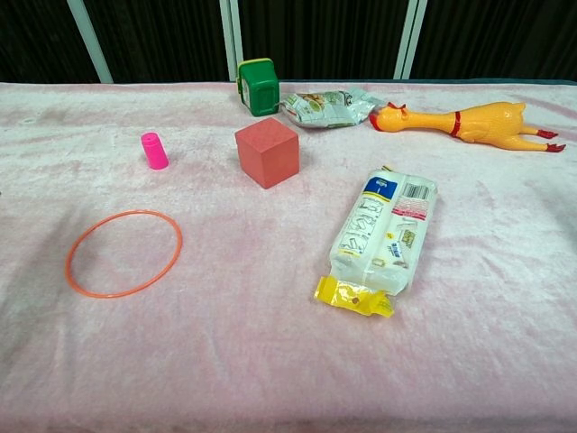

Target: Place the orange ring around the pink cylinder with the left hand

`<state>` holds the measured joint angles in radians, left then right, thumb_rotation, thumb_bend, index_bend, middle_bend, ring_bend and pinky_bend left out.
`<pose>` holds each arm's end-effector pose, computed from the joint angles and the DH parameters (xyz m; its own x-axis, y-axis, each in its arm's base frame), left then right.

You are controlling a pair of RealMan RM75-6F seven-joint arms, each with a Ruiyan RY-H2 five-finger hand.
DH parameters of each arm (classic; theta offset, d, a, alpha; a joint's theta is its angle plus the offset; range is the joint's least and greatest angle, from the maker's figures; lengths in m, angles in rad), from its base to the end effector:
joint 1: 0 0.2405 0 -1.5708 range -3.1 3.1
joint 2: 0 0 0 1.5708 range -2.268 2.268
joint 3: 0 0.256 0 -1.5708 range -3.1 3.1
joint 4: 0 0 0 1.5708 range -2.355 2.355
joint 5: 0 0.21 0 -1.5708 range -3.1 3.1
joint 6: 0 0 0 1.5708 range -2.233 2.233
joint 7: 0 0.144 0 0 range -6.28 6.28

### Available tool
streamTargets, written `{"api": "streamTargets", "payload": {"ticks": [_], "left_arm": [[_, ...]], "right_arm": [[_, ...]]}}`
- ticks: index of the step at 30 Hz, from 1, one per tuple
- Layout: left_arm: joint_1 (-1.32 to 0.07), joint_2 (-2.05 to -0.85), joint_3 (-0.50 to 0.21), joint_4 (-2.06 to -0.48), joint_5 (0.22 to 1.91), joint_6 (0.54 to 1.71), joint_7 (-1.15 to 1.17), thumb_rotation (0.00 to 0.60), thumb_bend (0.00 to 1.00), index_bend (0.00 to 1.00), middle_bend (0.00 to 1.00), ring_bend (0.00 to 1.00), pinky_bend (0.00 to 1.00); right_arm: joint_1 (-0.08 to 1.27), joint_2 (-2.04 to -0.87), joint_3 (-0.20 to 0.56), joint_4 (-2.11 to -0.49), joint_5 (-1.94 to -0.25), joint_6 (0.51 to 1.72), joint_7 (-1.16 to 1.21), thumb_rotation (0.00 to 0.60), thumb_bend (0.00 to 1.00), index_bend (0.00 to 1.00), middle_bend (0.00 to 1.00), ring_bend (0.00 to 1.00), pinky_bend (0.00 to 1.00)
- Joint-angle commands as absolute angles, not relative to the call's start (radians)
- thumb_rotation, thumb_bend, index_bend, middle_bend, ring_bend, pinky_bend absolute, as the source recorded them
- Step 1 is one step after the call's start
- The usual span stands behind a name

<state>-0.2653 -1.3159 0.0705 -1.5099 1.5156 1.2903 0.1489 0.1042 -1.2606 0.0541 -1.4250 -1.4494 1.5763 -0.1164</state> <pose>-0.2916 0.2039 0.0611 0.4924 0.2259 0.8405 0.8648 -0.2357 -0.4433 -0.3312 -0.1893 0.1461 0.5337 0.0997 0.8398 -0.8456 0.0470 0.5318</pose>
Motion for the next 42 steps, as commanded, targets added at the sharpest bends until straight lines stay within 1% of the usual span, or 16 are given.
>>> {"api": "streamTargets", "payload": {"ticks": [1, 3, 8, 15, 24, 29, 34, 42], "left_arm": [[-0.298, -1.362, 0.052, -1.484, 1.489, 1.235, 0.189, 0.6, 0.26, 0.5, 0.23, 0.03, 0.0], [-0.311, -1.385, 0.04, -1.475, 1.479, 1.215, 0.201, 0.6, 0.28, 0.51, 0.23, 0.03, 0.0], [-0.34, -1.424, 0.025, -1.466, 1.474, 1.181, 0.248, 0.6, 0.28, 0.53, 0.23, 0.03, 0.0], [-0.375, -1.466, 0.024, -1.456, 1.484, 1.139, 0.351, 0.6, 0.28, 0.52, 0.23, 0.03, 0.0], [-0.389, -1.489, 0.034, -1.46, 1.463, 1.103, 0.438, 0.6, 0.28, 0.54, 0.22, 0.03, 0.0], [-0.392, -1.51, 0.035, -1.449, 1.463, 1.105, 0.466, 0.6, 0.28, 0.54, 0.22, 0.01, 0.0], [-0.398, -1.515, 0.037, -1.451, 1.451, 1.092, 0.498, 0.6, 0.33, 0.54, 0.21, 0.01, 0.0], [-0.406, -1.521, 0.038, -1.453, 1.43, 1.07, 0.527, 0.6, 0.33, 0.54, 0.2, 0.0, 0.0]], "right_arm": [[0.104, -1.261, 0.055, -1.419, -1.448, 1.566, -0.107, 0.6, 0.17, 0.0, 0.0, 0.0, 0.18], [0.104, -1.262, 0.058, -1.418, -1.448, 1.562, -0.104, 0.6, 0.17, 0.0, 0.0, 0.0, 0.18], [0.103, -1.264, 0.063, -1.417, -1.448, 1.555, -0.103, 0.6, 0.17, 0.0, 0.0, 0.0, 0.18], [0.103, -1.265, 0.065, -1.41, -1.444, 1.532, -0.097, 0.6, 0.17, 0.0, 0.0, 0.0, 0.18], [0.099, -1.263, 0.077, -1.406, -1.441, 1.527, -0.08, 0.6, 0.17, 0.0, 0.0, 0.0, 0.18], [0.098, -1.263, 0.081, -1.405, -1.444, 1.525, -0.076, 0.6, 0.17, 0.0, 0.0, 0.0, 0.18], [0.097, -1.262, 0.084, -1.404, -1.446, 1.523, -0.07, 0.6, 0.17, 0.0, 0.0, 0.0, 0.18], [0.093, -1.261, 0.087, -1.404, -1.446, 1.52, -0.067, 0.6, 0.17, 0.0, 0.0, 0.0, 0.18]]}}
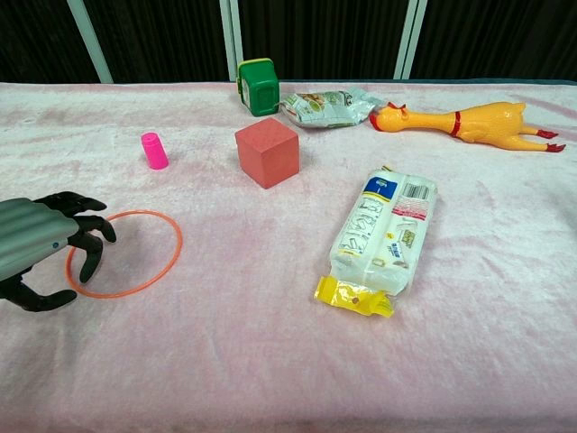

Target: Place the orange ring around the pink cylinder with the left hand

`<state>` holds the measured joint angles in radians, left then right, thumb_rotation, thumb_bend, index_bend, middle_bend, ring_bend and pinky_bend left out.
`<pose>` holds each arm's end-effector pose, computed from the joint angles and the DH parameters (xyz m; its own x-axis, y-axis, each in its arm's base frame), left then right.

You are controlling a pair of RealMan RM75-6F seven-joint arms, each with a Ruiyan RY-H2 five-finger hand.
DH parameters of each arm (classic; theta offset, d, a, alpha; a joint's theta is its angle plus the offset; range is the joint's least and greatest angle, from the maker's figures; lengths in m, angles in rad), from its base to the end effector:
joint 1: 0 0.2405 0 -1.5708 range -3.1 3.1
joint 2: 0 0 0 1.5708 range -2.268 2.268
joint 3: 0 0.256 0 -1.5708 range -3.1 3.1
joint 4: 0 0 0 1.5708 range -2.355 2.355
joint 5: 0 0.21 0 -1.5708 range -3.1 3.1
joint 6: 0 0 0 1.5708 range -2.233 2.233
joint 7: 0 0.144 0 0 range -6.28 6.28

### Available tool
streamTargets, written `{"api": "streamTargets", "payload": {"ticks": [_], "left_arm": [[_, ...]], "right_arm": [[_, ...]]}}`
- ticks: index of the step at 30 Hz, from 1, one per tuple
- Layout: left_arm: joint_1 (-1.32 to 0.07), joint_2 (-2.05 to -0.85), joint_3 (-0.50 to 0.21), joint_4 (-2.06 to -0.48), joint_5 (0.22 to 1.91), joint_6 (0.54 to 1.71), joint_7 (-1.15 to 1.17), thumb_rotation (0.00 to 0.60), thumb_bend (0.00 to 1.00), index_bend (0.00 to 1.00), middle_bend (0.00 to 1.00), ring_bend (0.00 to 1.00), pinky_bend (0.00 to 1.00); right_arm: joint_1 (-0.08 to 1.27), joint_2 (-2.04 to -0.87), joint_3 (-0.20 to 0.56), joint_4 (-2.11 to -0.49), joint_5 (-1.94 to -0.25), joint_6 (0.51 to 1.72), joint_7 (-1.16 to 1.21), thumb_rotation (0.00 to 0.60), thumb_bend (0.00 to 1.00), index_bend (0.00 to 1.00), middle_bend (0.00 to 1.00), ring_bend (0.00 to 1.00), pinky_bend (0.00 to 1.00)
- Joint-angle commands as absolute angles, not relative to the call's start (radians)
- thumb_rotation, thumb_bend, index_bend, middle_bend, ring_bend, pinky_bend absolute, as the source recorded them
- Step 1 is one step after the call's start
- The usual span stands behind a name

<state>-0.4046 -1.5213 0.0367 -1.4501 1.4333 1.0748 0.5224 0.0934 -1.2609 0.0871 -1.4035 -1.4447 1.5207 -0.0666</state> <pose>-0.2490 0.2320 -0.0228 0.7122 0.2416 0.6591 0.6855 -0.4418 -0.5788 -0.3391 -0.1930 0.1465 0.5064 0.0745 0.8591 -0.8621 0.0616 0.5029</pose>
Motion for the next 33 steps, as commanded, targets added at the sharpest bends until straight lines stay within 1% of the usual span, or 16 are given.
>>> {"api": "streamTargets", "payload": {"ticks": [1, 10, 14, 33], "left_arm": [[-0.407, -1.52, 0.039, -1.454, 1.428, 1.069, 0.529, 0.6, 0.33, 0.54, 0.2, 0.0, 0.0], [-0.413, -1.517, 0.039, -1.458, 1.408, 1.057, 0.55, 0.6, 0.33, 0.53, 0.19, 0.0, 0.0], [-0.419, -1.523, 0.039, -1.454, 1.403, 1.05, 0.555, 0.6, 0.36, 0.53, 0.19, 0.0, 0.0], [-0.427, -1.525, 0.041, -1.456, 1.379, 1.039, 0.581, 0.6, 0.4, 0.56, 0.18, 0.0, 0.0]], "right_arm": [[0.093, -1.261, 0.087, -1.404, -1.447, 1.52, -0.067, 0.6, 0.17, 0.0, 0.0, 0.0, 0.18], [0.092, -1.261, 0.09, -1.406, -1.452, 1.521, -0.068, 0.6, 0.17, 0.0, 0.0, 0.0, 0.18], [0.092, -1.261, 0.092, -1.404, -1.453, 1.519, -0.067, 0.6, 0.17, 0.0, 0.0, 0.0, 0.18], [0.09, -1.259, 0.096, -1.407, -1.457, 1.518, -0.07, 0.6, 0.17, 0.0, 0.0, 0.0, 0.18]]}}
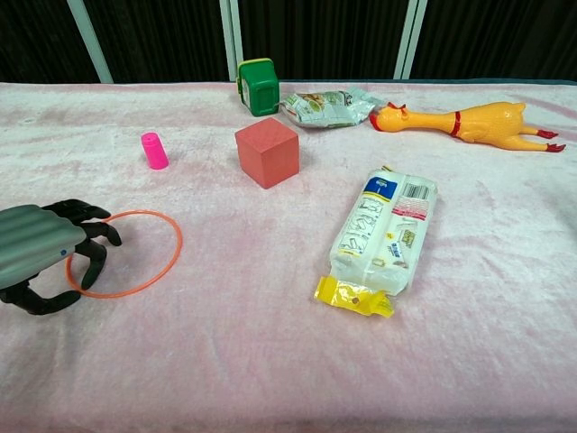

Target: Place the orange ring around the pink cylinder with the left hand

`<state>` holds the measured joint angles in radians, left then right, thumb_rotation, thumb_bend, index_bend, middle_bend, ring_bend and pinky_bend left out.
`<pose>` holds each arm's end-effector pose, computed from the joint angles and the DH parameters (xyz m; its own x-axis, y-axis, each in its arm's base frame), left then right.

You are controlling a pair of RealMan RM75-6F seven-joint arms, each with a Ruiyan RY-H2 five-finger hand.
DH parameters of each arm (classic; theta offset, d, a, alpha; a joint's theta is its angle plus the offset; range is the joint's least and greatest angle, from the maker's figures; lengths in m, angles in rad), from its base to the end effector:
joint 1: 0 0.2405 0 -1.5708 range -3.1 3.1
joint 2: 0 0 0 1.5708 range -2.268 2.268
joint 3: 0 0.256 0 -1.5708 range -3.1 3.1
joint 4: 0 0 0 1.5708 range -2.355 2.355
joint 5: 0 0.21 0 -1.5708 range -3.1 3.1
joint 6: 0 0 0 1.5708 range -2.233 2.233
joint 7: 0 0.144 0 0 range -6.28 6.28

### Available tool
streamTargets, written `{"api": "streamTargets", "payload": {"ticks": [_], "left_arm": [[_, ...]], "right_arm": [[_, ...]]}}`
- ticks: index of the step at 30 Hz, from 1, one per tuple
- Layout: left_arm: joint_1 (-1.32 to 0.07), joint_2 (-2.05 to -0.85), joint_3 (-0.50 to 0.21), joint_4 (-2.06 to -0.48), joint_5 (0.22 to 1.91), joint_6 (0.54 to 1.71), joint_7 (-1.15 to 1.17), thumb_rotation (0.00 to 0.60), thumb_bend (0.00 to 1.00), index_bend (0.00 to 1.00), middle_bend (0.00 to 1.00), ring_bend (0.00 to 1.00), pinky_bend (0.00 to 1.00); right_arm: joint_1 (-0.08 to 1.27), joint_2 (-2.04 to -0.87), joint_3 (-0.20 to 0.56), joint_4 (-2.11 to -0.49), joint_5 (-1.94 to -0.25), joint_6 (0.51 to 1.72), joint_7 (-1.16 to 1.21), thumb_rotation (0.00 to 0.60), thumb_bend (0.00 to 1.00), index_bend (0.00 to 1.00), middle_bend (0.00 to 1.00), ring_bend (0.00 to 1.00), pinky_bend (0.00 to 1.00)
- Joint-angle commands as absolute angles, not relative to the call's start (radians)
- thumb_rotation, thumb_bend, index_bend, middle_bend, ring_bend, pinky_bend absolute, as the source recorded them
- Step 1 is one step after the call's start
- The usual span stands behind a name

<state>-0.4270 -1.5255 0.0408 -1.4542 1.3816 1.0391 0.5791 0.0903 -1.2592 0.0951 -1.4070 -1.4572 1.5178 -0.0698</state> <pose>-0.2497 0.2350 -0.0282 0.7424 0.2624 0.6165 0.6590 -0.4518 -0.6013 -0.3372 -0.1936 0.1468 0.5076 0.0783 0.8580 -0.8615 0.0533 0.5049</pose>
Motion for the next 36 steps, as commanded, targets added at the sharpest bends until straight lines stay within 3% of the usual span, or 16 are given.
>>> {"api": "streamTargets", "payload": {"ticks": [1, 29, 36], "left_arm": [[-0.427, -1.524, 0.041, -1.456, 1.378, 1.039, 0.581, 0.6, 0.4, 0.56, 0.18, 0.0, 0.0], [-0.446, -1.481, 0.034, -1.519, 1.337, 1.017, 0.569, 0.6, 0.43, 0.6, 0.17, 0.0, 0.0], [-0.478, -1.43, -0.007, -1.585, 1.277, 0.973, 0.539, 0.6, 0.44, 0.61, 0.18, 0.0, 0.0]], "right_arm": [[0.09, -1.259, 0.096, -1.407, -1.457, 1.518, -0.07, 0.6, 0.17, 0.0, 0.0, 0.0, 0.18], [0.091, -1.26, 0.093, -1.408, -1.471, 1.512, -0.075, 0.6, 0.18, 0.0, 0.0, 0.0, 0.18], [0.09, -1.259, 0.094, -1.408, -1.47, 1.51, -0.075, 0.6, 0.18, 0.0, 0.0, 0.0, 0.18]]}}
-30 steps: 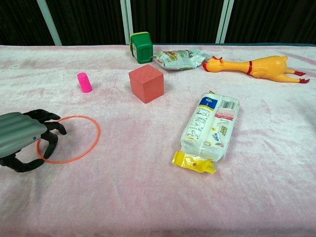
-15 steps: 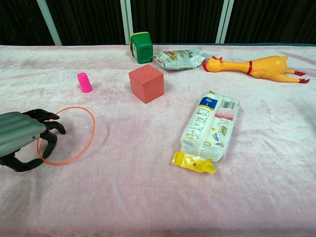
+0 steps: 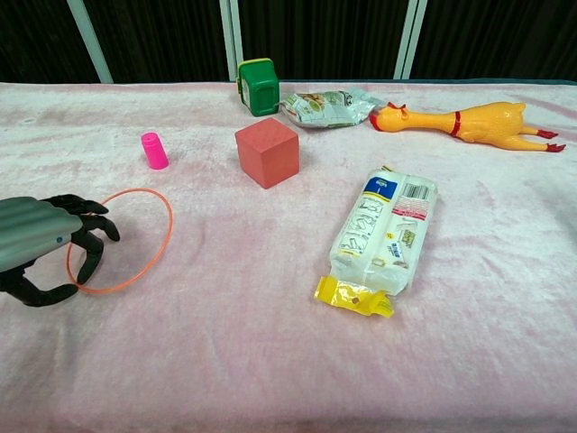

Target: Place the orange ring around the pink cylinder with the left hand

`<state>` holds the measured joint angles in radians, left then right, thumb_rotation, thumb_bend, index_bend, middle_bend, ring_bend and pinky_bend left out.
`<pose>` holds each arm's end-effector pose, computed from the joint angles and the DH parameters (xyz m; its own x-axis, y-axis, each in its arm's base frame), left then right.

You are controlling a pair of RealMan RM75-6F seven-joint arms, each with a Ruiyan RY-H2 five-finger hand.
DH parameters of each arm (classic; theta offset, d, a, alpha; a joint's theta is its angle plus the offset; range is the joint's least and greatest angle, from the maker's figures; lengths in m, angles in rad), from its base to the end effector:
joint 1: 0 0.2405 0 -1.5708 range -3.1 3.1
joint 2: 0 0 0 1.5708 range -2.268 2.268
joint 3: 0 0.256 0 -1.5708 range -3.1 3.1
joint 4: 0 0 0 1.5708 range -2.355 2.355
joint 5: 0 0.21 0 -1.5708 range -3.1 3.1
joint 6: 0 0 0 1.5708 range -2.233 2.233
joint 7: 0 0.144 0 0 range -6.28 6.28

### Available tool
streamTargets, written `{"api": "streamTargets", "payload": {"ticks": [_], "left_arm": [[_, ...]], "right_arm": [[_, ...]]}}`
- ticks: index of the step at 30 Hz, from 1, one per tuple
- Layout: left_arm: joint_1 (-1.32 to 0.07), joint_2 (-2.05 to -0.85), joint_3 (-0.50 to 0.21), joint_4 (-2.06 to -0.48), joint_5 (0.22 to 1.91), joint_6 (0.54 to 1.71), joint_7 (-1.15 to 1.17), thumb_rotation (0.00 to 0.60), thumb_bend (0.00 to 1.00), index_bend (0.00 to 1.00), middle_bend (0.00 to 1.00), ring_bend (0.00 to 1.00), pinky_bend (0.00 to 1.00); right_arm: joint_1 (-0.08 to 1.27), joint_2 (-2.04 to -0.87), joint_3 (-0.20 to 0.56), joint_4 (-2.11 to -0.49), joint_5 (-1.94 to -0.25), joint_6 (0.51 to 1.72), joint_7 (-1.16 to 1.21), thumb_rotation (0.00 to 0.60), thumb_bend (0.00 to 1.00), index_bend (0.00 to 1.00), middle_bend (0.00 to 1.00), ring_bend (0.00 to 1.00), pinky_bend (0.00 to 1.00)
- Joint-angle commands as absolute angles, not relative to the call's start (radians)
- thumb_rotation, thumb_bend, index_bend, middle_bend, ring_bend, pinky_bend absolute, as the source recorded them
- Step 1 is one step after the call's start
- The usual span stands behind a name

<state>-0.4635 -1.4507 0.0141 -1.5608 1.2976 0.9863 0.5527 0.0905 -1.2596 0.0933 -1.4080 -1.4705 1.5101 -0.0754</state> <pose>-0.2400 0.2446 -0.0132 0.6874 0.3314 0.6463 0.7206 -0.4223 -0.5499 -0.3359 -0.1934 0.1444 0.5121 0.0696 0.8561 -0.8590 0.0393 0.5105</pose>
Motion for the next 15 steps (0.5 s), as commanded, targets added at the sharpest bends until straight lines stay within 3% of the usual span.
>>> {"api": "streamTargets", "payload": {"ticks": [1, 15], "left_arm": [[-0.485, -1.418, -0.019, -1.6, 1.268, 0.968, 0.533, 0.6, 0.44, 0.61, 0.18, 0.0, 0.0], [-0.594, -1.305, -0.205, -1.631, 1.108, 0.93, 0.5, 0.6, 0.45, 0.62, 0.18, 0.0, 0.0]], "right_arm": [[0.09, -1.259, 0.094, -1.408, -1.469, 1.51, -0.075, 0.6, 0.18, 0.0, 0.0, 0.0, 0.18], [0.092, -1.262, 0.092, -1.406, -1.465, 1.498, -0.086, 0.6, 0.18, 0.0, 0.0, 0.0, 0.18]]}}
